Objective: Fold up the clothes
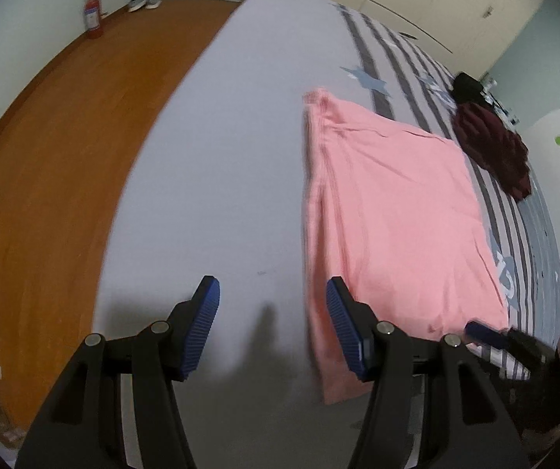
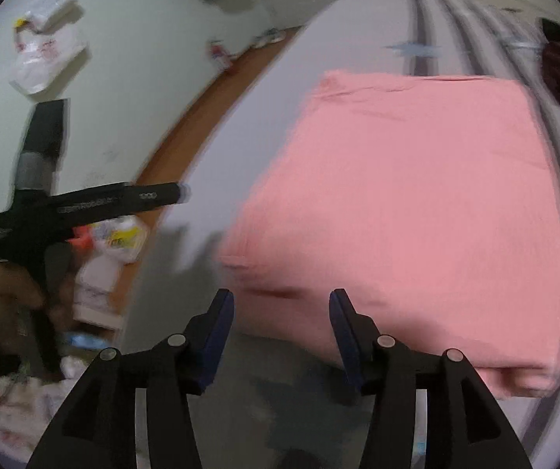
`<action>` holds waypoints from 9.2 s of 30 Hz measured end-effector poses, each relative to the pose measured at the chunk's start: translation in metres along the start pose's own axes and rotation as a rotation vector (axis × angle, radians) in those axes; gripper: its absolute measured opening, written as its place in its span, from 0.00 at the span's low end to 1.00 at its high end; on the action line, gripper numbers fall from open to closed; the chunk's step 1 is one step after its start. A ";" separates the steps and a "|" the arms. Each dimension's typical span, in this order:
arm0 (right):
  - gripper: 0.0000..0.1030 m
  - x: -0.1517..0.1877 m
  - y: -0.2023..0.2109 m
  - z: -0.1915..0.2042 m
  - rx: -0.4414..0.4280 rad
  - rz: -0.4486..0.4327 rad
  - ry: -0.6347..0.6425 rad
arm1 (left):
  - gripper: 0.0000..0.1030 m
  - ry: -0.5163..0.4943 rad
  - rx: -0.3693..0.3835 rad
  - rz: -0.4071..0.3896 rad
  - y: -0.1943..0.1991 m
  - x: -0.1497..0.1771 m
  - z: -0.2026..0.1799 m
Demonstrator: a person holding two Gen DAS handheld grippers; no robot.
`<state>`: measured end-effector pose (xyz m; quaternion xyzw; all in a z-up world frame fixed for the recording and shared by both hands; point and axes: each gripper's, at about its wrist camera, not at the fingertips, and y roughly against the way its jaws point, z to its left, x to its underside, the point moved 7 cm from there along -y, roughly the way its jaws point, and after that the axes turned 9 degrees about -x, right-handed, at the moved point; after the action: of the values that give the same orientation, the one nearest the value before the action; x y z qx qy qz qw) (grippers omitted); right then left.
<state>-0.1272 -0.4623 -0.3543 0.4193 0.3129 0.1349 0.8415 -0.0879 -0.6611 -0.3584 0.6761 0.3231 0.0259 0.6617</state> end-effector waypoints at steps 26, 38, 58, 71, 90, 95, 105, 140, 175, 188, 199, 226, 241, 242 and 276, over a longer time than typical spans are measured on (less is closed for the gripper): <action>0.44 0.016 0.052 -0.148 0.187 -0.049 -0.141 | 0.51 -0.111 -0.016 0.011 -0.014 0.030 -0.078; 0.39 0.032 0.003 -0.137 0.175 -0.044 -0.118 | 0.25 -0.149 -0.065 0.006 -0.040 0.068 -0.073; 0.21 -0.148 -0.003 -0.184 0.239 -0.244 -0.090 | 0.26 -0.109 0.039 -0.131 -0.078 -0.095 -0.102; 0.00 -0.201 -0.037 -0.257 0.185 -0.302 -0.175 | 0.04 -0.021 0.046 -0.095 -0.122 -0.137 -0.069; 0.07 -0.243 -0.070 -0.246 0.099 -0.267 -0.090 | 0.02 -0.046 0.025 -0.103 -0.156 -0.164 -0.084; 0.15 -0.240 -0.032 -0.286 0.238 -0.345 -0.202 | 0.35 -0.011 -0.011 -0.162 -0.127 -0.174 -0.059; 0.41 -0.140 0.017 -0.232 0.226 -0.210 -0.116 | 0.57 0.040 -0.039 -0.030 -0.061 -0.053 -0.006; 0.21 0.034 0.002 -0.151 0.135 -0.105 -0.280 | 0.13 -0.035 0.060 0.033 -0.033 0.091 -0.057; 0.09 -0.076 0.053 -0.112 0.152 -0.166 -0.154 | 0.12 0.031 0.078 -0.006 0.013 -0.033 -0.068; 0.24 -0.115 -0.005 -0.171 0.087 -0.121 -0.325 | 0.22 0.095 0.064 0.109 -0.055 -0.051 -0.054; 0.62 -0.120 0.014 -0.175 0.068 -0.238 -0.271 | 0.99 0.201 0.153 -0.012 -0.021 -0.076 -0.030; 0.13 -0.143 -0.031 -0.207 0.255 -0.218 -0.144 | 0.02 -0.028 -0.026 -0.087 -0.059 -0.074 -0.056; 0.12 -0.087 -0.036 -0.163 0.261 -0.214 -0.023 | 0.02 -0.118 -0.015 -0.063 -0.066 -0.037 -0.059; 0.12 -0.088 -0.037 -0.169 0.263 -0.225 -0.034 | 0.02 -0.112 -0.012 -0.065 -0.066 -0.039 -0.055; 0.16 -0.036 -0.013 -0.162 0.267 -0.215 -0.012 | 0.13 0.088 -0.169 -0.122 -0.057 -0.026 -0.007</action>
<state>-0.2590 -0.3876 -0.4229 0.4921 0.3662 -0.0013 0.7898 -0.1344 -0.6721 -0.3998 0.5950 0.3892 0.0423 0.7019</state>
